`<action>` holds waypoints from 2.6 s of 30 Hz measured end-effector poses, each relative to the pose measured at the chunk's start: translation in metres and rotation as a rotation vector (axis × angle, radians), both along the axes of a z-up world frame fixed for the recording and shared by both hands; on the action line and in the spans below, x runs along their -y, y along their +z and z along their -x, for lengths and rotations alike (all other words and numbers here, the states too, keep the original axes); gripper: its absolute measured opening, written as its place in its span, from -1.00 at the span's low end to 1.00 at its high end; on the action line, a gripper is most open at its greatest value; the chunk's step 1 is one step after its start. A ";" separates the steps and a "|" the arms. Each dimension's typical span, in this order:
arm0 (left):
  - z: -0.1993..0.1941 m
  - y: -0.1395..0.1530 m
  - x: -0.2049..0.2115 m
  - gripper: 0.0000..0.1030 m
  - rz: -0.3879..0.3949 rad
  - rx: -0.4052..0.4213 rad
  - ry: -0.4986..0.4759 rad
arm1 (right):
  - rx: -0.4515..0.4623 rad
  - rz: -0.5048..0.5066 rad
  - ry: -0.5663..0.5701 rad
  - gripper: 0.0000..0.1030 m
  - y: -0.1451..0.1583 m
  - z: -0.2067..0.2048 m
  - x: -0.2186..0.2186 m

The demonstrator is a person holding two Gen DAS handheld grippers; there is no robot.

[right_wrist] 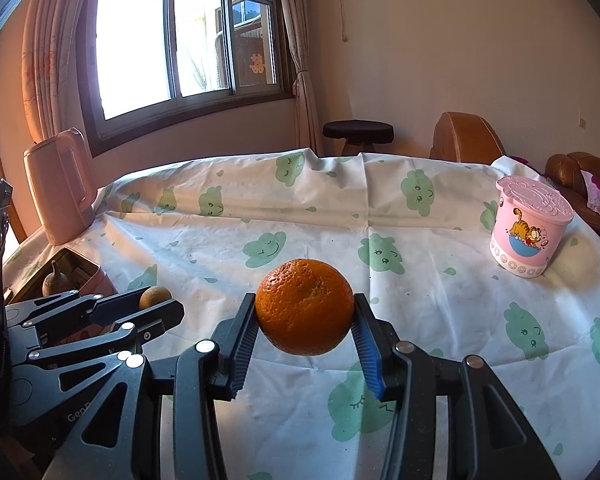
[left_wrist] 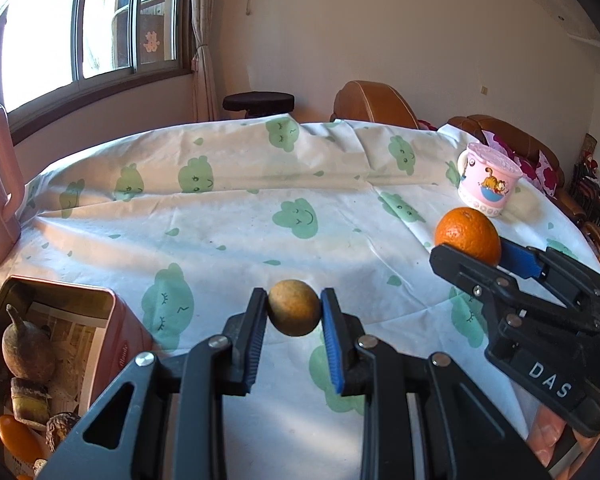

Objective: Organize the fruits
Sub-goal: 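Lift the small brown fruit with the left tool while the right tool lifts the tangerine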

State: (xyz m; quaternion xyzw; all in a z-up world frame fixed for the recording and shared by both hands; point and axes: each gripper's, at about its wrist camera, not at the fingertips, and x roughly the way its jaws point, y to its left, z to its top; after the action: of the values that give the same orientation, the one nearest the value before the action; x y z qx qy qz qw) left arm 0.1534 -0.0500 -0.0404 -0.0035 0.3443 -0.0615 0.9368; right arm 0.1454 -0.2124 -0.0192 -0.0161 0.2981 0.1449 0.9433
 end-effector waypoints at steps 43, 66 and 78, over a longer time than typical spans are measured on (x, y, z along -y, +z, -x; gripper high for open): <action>0.032 0.019 0.001 -0.44 -0.041 0.186 0.043 | 0.173 0.004 -0.007 -0.07 0.014 0.029 0.001; 0.051 0.026 -0.002 -0.44 -0.048 0.281 0.068 | 0.258 0.005 -0.020 -0.07 0.019 0.043 0.002; 0.066 0.030 -0.002 -0.44 -0.072 0.348 0.091 | 0.307 -0.008 -0.025 -0.07 0.023 0.055 0.005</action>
State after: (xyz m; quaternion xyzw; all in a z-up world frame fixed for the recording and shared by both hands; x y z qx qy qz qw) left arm 0.0871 -0.0476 -0.0104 0.0254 0.1783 -0.0062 0.9836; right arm 0.0904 -0.2172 0.0041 -0.0306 0.1499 0.1303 0.9796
